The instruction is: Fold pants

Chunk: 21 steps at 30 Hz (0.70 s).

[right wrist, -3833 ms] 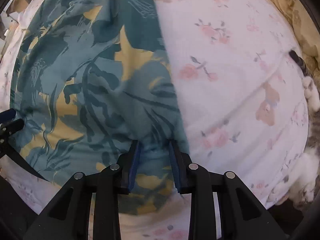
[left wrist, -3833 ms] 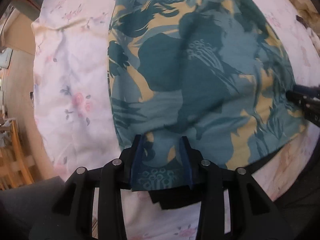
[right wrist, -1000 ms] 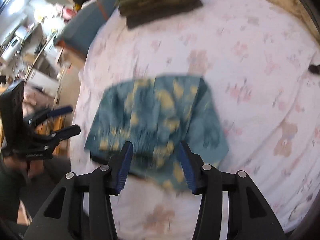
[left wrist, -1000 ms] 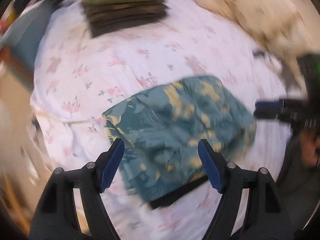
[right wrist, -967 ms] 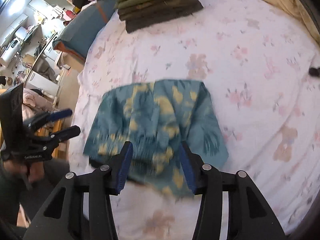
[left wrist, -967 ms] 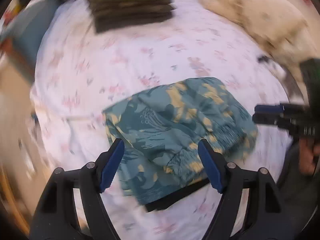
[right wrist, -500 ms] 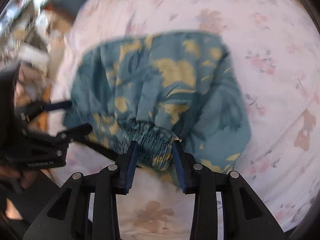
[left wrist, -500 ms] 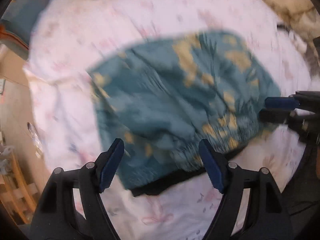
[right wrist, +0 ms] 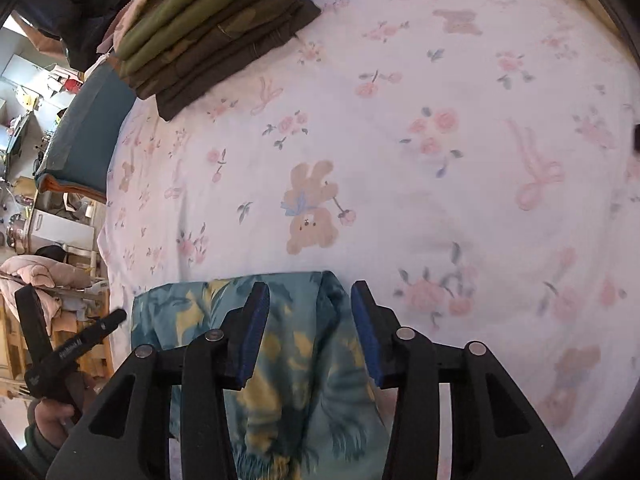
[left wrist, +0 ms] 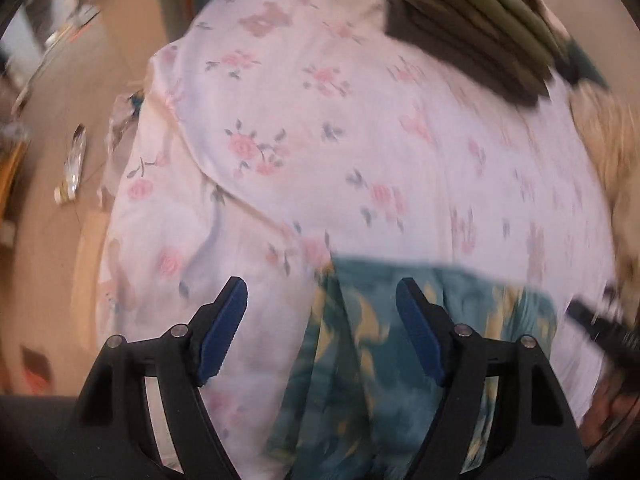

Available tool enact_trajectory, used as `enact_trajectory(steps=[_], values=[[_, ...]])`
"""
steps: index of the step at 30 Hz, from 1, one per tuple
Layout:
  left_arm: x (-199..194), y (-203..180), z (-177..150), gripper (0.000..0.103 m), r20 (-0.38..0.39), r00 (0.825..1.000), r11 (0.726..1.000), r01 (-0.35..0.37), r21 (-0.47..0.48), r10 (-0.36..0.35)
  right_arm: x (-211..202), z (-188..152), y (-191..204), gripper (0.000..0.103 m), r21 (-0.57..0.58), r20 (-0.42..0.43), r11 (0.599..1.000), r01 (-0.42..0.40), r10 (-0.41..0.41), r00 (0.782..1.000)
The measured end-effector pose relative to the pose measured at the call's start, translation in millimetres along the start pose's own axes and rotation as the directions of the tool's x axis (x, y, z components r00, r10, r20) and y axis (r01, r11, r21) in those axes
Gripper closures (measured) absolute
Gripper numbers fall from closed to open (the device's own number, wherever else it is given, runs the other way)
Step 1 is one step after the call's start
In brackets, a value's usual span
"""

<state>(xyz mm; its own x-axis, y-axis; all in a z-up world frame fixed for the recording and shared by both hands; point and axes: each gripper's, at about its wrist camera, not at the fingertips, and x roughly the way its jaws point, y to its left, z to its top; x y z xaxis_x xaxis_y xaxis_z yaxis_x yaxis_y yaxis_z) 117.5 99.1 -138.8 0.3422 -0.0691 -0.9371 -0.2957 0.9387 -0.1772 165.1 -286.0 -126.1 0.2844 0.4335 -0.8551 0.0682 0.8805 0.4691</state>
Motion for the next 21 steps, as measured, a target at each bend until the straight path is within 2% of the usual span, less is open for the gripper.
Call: enact_trajectory(steps=[2,4,5,6,7,8,9,11,16,18,19,21], values=[[4,-5,1,0.030,0.026,1.000,1.000,-0.015,-0.004,0.015,6,3,-1,0.059,-0.022,0.011,1.000,0.003,-0.003,1.000],[15,-15,3,0.030,0.003,1.000,0.999,-0.003,0.036,0.002,13,-1,3,0.059,-0.050,0.018,0.999,0.017,-0.016,1.000],[21,-20,5,0.035,-0.007,1.000,0.999,0.008,0.052,-0.008,16,-2,3,0.060,-0.050,0.005,0.999,0.006,-0.005,1.000],[26,-26,4,0.048,-0.019,1.000,0.997,0.023,0.072,-0.022,21,-4,3,0.065,-0.052,-0.015,0.999,0.003,-0.004,1.000],[30,-29,4,0.056,-0.028,0.999,0.996,0.029,0.085,-0.027,24,-4,3,0.068,-0.060,-0.023,0.998,0.014,-0.015,1.000],[33,-32,2,0.075,-0.038,0.999,0.995,0.031,0.094,-0.028,27,-5,5,0.077,-0.074,-0.028,0.997,0.024,-0.026,0.999],[35,-35,3,0.099,-0.050,0.999,0.994,0.016,0.104,-0.011,27,-6,7,0.089,-0.092,-0.020,0.995,0.040,-0.042,0.999],[30,-40,4,0.102,-0.042,0.998,0.989,-0.029,0.145,0.036,24,-7,14,0.103,-0.129,0.015,0.989,0.072,-0.071,0.997],[12,-41,8,0.103,0.010,0.999,0.982,-0.044,0.182,0.043,9,-6,23,0.103,-0.183,0.054,0.977,0.106,-0.098,0.994],[12,-37,9,0.103,0.048,0.993,0.974,-0.112,0.198,0.105,7,-2,15,0.103,-0.171,0.081,0.974,0.146,-0.134,0.988],[14,-34,10,0.103,0.073,0.986,0.967,-0.160,0.197,0.149,10,0,8,0.103,-0.158,0.075,0.972,0.173,-0.162,0.984],[16,-22,14,0.103,0.052,0.990,0.979,-0.139,0.152,0.132,20,1,-6,0.103,-0.113,0.033,0.979,0.169,-0.166,0.985]])
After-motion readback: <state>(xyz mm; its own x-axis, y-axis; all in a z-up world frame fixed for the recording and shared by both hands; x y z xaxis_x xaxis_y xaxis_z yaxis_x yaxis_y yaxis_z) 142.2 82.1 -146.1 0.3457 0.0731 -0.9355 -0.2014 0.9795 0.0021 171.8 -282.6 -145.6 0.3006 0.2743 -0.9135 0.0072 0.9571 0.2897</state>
